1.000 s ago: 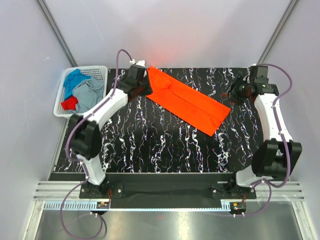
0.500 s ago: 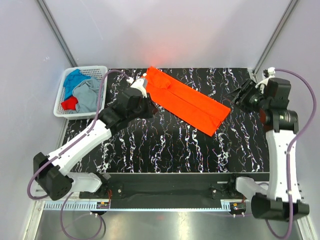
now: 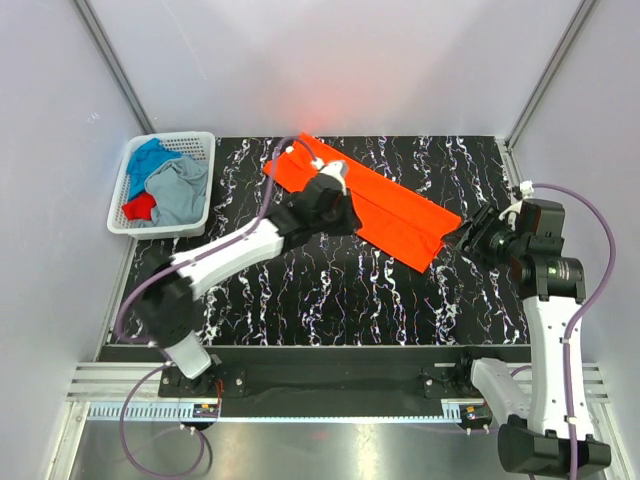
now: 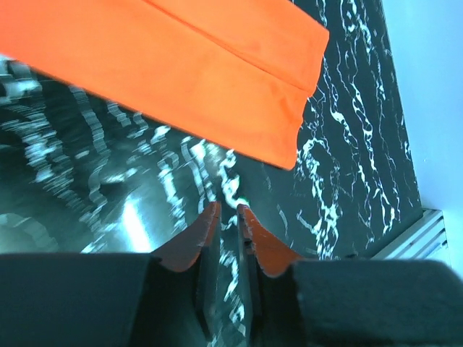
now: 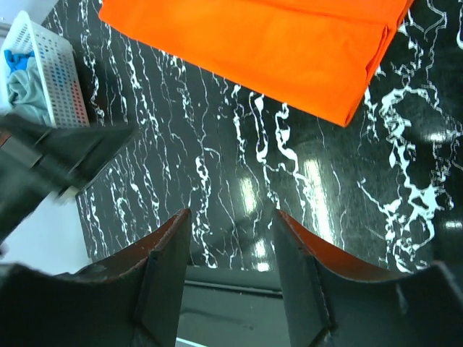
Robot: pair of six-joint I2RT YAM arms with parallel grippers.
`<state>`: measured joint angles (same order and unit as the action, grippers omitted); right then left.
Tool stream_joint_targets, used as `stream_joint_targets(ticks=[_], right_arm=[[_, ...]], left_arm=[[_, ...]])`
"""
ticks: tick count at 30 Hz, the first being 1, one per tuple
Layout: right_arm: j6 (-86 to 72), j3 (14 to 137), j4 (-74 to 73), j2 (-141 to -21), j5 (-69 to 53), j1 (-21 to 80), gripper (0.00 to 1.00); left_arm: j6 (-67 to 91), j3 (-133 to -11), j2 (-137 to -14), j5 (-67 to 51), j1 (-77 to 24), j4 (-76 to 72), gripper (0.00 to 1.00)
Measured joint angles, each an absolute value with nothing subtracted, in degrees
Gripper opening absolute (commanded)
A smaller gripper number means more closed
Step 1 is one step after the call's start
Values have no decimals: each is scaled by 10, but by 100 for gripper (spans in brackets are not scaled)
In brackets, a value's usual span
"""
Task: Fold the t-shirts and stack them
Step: Fold the tshirt
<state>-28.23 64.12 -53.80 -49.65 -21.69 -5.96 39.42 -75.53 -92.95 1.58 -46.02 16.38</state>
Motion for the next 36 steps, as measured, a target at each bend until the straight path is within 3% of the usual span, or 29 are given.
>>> stream_joint_targets(ticks=[9,18,30,36], right_arm=[[-308,637,-539,-433,-258,-60,56],[-344,662,-517,-390,-303,-60,56],[-351,663,-497,-393,-310,-60,57],[-357,651,-459,-460,-308,-60,57]], left_arm=[[432,-934,-1203,-56,-497,80,17],[456,-1059,-1348,-84,-513,82,16],[462,-1043,-1374,-101,-515,94,18],[479,-881,-1278,-101,-531,49,19]])
